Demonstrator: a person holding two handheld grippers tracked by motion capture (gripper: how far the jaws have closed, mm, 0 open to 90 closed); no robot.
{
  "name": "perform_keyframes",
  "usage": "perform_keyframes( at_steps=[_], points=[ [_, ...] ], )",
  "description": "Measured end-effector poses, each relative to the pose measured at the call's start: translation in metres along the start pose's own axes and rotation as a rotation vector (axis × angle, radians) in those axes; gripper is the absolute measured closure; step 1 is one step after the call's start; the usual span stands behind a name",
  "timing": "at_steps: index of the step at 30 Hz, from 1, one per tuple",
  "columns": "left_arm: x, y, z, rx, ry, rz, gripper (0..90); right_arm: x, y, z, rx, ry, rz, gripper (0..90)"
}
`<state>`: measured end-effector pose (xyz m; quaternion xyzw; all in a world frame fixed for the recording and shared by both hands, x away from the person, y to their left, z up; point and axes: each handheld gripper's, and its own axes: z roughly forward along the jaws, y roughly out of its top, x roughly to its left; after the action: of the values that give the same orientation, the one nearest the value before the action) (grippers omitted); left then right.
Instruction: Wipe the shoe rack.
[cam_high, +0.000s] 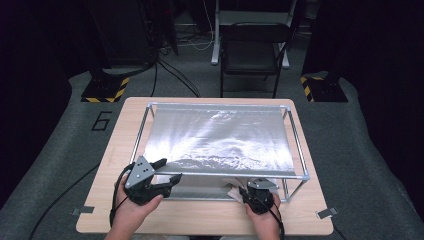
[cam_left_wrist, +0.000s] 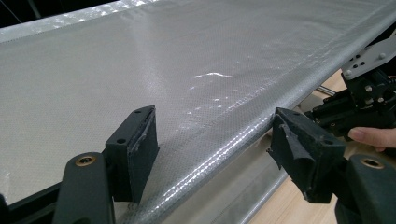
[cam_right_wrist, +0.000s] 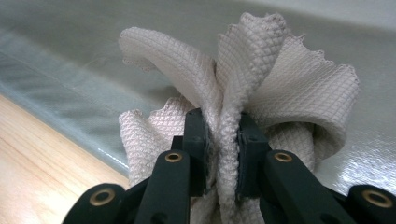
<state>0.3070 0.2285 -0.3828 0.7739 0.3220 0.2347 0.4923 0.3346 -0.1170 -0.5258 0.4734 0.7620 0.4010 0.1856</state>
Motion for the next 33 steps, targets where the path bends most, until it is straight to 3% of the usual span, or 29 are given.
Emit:
perform_keyframes(
  at_steps=[6,9,13,16,19,21,22,26,29,33],
  points=[
    [-0.004,0.001,0.001,-0.001,-0.010,-0.010,32.7,-0.016,-0.004,-0.012,0.011,-0.047,0.006,77.8],
    [-0.006,0.003,0.002,-0.004,-0.023,-0.017,34.0,-0.027,-0.008,-0.019,0.014,-0.064,0.070,77.8],
    [-0.010,0.003,0.004,-0.005,-0.036,-0.011,35.1,-0.042,-0.014,-0.029,0.014,-0.108,0.092,77.8],
    [-0.013,0.004,0.006,-0.001,-0.035,-0.001,35.1,-0.047,-0.016,-0.033,0.006,-0.112,0.095,77.7],
    [-0.013,0.003,0.006,-0.007,-0.032,-0.004,35.0,-0.042,-0.016,-0.031,0.006,-0.120,0.107,76.5],
    [-0.013,0.003,0.007,-0.007,-0.030,-0.001,35.0,-0.040,-0.015,-0.029,0.015,-0.125,0.081,75.7],
    [-0.014,0.003,0.007,-0.005,-0.033,-0.001,35.0,-0.037,-0.014,-0.027,0.007,-0.112,0.092,75.5],
    [-0.014,0.003,0.007,-0.006,-0.033,0.001,34.9,-0.026,-0.008,-0.018,0.008,-0.077,0.041,75.5],
    [-0.013,0.003,0.007,-0.005,-0.034,0.002,35.0,-0.014,-0.004,-0.009,0.004,-0.037,0.048,75.6],
    [-0.014,0.002,0.007,-0.010,-0.033,0.002,34.9,-0.001,0.001,0.000,0.004,-0.020,0.022,75.6]
  ],
)
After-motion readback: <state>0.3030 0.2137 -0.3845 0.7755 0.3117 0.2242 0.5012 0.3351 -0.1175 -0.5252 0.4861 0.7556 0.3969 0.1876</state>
